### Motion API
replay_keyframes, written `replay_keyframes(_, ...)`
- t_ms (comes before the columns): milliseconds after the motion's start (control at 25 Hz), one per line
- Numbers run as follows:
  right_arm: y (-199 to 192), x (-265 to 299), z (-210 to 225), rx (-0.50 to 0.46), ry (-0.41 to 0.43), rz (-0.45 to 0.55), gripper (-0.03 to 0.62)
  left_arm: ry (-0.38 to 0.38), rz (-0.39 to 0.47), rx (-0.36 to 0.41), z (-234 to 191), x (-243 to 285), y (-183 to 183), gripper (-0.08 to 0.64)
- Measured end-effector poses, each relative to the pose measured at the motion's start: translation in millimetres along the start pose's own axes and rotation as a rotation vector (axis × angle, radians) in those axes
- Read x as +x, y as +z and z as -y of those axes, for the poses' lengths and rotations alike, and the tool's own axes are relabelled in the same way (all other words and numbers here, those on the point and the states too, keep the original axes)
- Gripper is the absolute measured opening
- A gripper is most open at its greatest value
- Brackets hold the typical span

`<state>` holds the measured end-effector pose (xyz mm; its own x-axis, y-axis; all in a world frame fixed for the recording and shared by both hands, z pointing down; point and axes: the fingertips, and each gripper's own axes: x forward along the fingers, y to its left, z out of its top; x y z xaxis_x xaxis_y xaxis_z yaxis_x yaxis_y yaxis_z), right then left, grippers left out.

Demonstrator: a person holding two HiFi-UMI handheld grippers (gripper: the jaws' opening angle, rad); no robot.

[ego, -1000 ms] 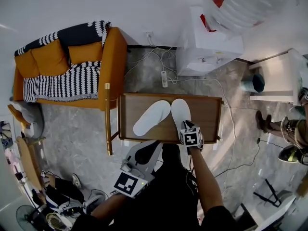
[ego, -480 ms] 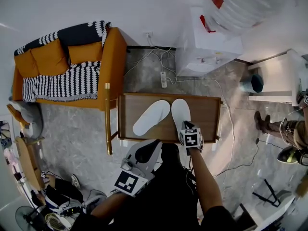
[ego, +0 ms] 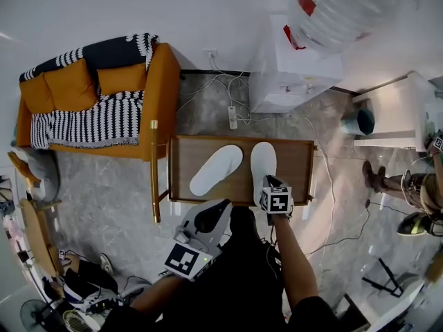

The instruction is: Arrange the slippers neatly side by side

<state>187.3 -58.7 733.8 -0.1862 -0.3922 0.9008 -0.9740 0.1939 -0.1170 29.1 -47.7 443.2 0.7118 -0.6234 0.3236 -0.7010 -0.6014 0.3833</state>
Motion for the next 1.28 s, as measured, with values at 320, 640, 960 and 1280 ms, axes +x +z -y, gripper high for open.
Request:
replay_keyframes(320, -3, 9, 11, 0.05, -0.017, -0.01, 0.026, 0.008, -0.009, -0.004, -1, -3, -3, 0.017)
replay_keyframes(640, -6, 14, 18, 0.105, -0.024, -0.015, 0.026, 0.012, -0.013, -0.007, -3, -3, -5, 0.017)
replay_keyframes(960, -10, 21, 21, 0.118, -0.028, -0.03, 0.026, 0.014, -0.019, -0.005, -6, -3, -5, 0.017)
replay_keyframes(1280, -12, 24, 18, 0.12, -0.025, -0.031, 0.028, 0.017, -0.019, -0.011, -7, -6, -7, 0.017)
